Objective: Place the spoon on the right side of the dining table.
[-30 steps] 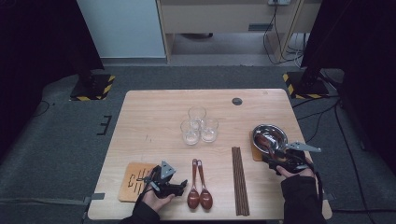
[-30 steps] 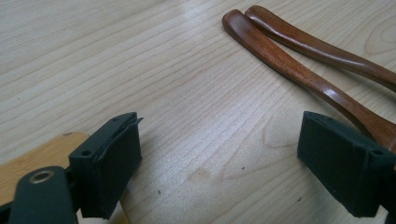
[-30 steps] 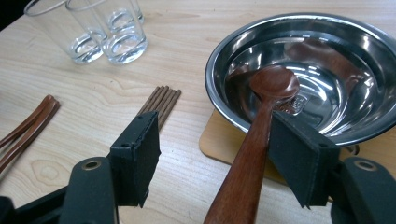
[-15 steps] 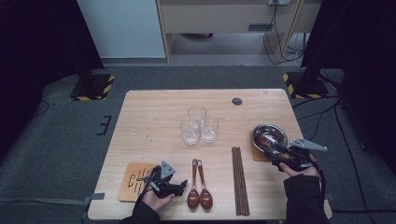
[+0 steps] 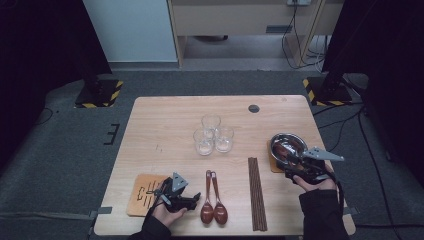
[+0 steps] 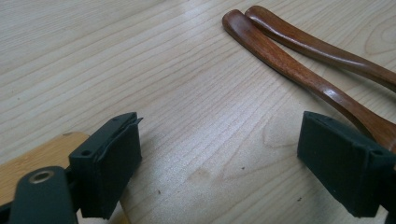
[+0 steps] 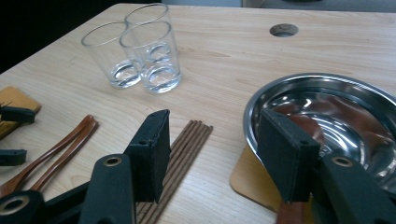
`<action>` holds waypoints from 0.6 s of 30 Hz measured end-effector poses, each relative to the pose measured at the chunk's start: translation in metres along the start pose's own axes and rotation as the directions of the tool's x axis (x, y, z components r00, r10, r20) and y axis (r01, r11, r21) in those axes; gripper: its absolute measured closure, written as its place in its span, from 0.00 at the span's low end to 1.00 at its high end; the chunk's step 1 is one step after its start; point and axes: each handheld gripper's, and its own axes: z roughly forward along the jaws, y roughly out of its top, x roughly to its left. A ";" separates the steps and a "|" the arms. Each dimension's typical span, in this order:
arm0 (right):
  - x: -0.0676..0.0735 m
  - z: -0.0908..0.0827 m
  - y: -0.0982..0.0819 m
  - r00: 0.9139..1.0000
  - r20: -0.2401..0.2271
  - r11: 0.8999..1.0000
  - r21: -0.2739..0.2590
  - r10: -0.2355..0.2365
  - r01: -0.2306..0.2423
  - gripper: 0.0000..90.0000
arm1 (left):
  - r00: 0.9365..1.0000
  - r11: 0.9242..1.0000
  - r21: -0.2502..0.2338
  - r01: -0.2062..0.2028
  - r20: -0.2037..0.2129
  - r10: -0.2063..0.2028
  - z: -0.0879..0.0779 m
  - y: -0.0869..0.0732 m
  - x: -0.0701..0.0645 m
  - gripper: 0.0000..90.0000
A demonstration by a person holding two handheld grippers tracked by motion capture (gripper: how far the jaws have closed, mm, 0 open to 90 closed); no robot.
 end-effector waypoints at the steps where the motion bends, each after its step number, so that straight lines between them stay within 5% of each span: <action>1: 0.002 0.001 0.000 1.000 -0.002 1.000 0.002 -0.003 0.003 0.50 | 1.000 1.000 0.000 0.000 0.000 0.000 0.000 0.000 0.000 0.14; 18: 0.030 0.019 -0.007 0.999 -0.003 0.997 0.072 -0.040 0.040 0.51 | 1.000 1.000 0.000 0.000 0.000 0.000 0.000 0.000 0.000 0.14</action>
